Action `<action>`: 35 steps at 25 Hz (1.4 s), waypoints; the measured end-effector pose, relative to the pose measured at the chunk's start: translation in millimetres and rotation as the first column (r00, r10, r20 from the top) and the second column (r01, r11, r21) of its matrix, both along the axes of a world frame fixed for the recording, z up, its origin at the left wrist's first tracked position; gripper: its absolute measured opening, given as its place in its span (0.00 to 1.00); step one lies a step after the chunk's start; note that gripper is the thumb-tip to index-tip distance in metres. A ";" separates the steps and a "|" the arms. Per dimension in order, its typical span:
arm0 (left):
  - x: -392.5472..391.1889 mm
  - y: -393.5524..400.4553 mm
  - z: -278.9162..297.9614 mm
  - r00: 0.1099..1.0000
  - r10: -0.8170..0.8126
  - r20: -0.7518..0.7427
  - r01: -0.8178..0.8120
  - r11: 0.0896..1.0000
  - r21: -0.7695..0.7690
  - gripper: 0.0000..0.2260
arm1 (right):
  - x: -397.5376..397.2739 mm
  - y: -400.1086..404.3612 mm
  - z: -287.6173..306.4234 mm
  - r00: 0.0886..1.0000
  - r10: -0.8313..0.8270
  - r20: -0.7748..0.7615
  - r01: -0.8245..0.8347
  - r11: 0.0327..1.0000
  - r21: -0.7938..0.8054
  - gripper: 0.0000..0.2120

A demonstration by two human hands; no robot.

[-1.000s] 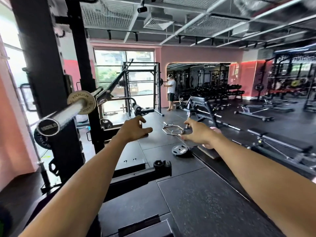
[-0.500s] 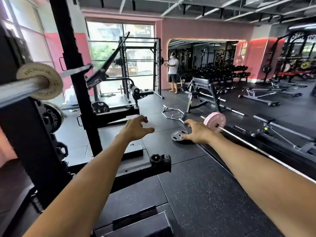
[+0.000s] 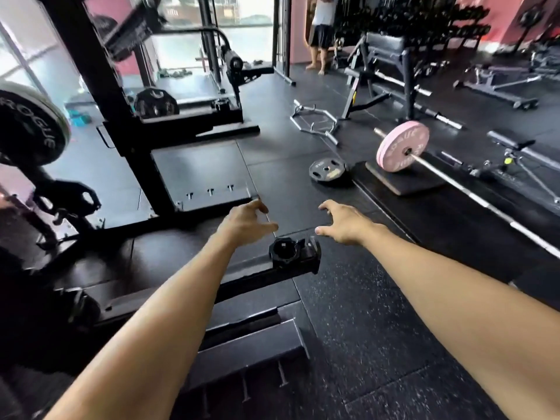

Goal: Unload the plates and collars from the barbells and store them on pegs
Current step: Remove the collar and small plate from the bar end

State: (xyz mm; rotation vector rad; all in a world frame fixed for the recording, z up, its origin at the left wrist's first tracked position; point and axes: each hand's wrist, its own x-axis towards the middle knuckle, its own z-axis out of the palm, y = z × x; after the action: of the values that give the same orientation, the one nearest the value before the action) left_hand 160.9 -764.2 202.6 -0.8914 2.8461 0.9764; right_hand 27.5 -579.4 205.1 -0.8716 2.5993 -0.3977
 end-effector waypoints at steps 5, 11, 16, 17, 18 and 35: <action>-19.8 -2.3 -85.8 0.980 -0.116 0.161 0.109 0.993 0.051 0.25 | -12.6 -23.2 -82.6 0.996 0.019 0.085 -0.025 0.998 0.064 0.25; -25.3 9.3 -139.1 0.963 -0.183 0.195 0.186 0.983 0.005 0.23 | -9.1 -28.5 -135.1 0.988 0.031 0.150 -0.045 0.995 0.091 0.23; -19.7 16.1 -129.9 0.978 -0.187 0.089 0.190 0.981 -0.027 0.12 | -2.5 -25.5 -121.4 0.987 0.035 0.159 -0.041 0.999 0.033 0.24; -17.1 16.8 -123.4 0.978 -0.200 0.058 0.201 0.980 -0.013 0.12 | -0.5 -24.5 -113.8 0.987 0.034 0.159 -0.036 0.999 0.011 0.24; -14.3 16.9 -115.6 0.978 -0.208 0.026 0.208 0.978 0.001 0.12 | 2.0 -23.4 -106.1 0.988 0.031 0.154 -0.030 1.000 -0.008 0.24; 184.5 157.5 155.6 0.876 -0.101 -0.472 0.244 0.936 0.253 0.09 | 188.9 126.7 145.3 0.990 0.082 0.118 0.010 0.781 -0.624 0.18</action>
State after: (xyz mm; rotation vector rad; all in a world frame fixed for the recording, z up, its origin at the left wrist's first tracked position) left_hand 345.4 -606.6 358.2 -0.4042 2.9150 1.7354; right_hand 216.3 -452.7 350.4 -1.0401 2.3213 -1.3161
